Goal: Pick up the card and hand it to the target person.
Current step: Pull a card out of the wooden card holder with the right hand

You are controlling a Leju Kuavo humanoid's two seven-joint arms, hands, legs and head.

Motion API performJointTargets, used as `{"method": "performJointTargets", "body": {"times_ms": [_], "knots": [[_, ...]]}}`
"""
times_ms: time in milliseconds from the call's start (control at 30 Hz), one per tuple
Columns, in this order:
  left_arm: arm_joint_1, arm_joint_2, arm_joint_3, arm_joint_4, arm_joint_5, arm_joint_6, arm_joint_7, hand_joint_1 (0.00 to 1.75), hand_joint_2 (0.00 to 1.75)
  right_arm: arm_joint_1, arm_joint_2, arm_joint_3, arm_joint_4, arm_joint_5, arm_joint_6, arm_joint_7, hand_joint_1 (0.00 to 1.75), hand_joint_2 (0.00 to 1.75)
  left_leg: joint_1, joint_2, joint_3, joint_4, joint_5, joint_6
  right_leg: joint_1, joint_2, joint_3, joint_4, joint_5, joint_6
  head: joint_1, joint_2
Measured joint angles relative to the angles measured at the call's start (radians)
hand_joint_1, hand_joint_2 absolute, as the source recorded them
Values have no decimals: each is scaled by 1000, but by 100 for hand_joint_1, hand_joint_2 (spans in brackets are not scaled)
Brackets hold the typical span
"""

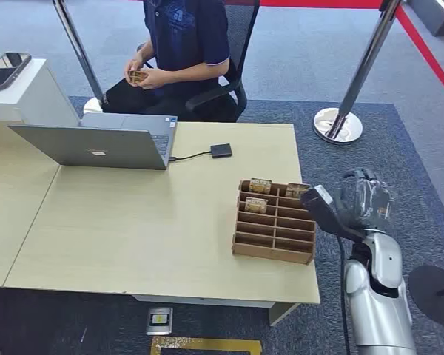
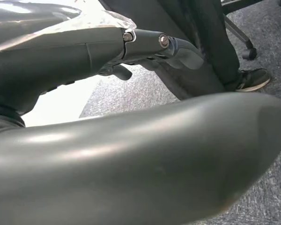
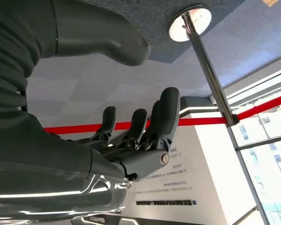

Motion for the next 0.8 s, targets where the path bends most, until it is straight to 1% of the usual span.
{"method": "performJointTargets", "body": {"times_ms": [167, 233, 333, 467, 500, 567, 700, 800], "knots": [[0, 0, 0, 0, 5, 0, -1, 0, 0, -30, 0, 24, 28, 4, 14, 2, 113, 175, 0, 0, 0, 0, 0, 0, 0, 0, 0, 0, 0, 0, 0, 0], [0, 0, 0, 0, 9, 0, 0, 0, 0, -52, -1, 37, 56, 4, 15, -1, 114, 175, 0, 0, 0, 0, 0, 0, 0, 0, 0, 0, 0, 0, 0, 0], [0, 0, 0, 0, 15, 1, 3, 0, 0, -81, -2, 58, 105, -6, 12, -12, 111, 175, 0, 0, 0, 0, 0, 0, 0, 0, 0, 0, 0, 0, 0, 0], [0, 0, 0, 0, 22, 3, 3, 0, 0, -122, -1, 84, 170, -20, 7, -21, 89, 175, 0, 0, 0, 0, 0, 0, 0, 0, 0, 0, 0, 0, 0, 0], [0, 0, 0, 0, 24, 3, 3, 0, 0, -132, -1, 90, 188, -23, 6, -22, 86, 175, 0, 0, 0, 0, 0, 0, 0, 0, 0, 0, 0, 0, 0, 0], [-1, 0, 0, 0, 26, 5, 1, 0, 0, -150, 0, 104, 221, -29, 5, -26, 85, 175, 0, 0, 0, 0, 0, 0, 0, 0, 0, 0, 0, 0, 0, 0], [-1, 0, 0, 1, 26, 6, 0, 0, 0, -178, 0, 125, 273, -42, 4, -31, 76, 175, 0, 0, 0, 0, 0, 0, 0, 0, 0, 0, 0, 0, 0, 0], [0, 0, 0, 1, 25, 6, -6, 0, 0, -191, -2, 137, 305, -48, -1, -32, 77, 175, 0, 0, 0, 0, 0, 0, 0, 0, 0, 0, 0, 0, 0, 0]]}}
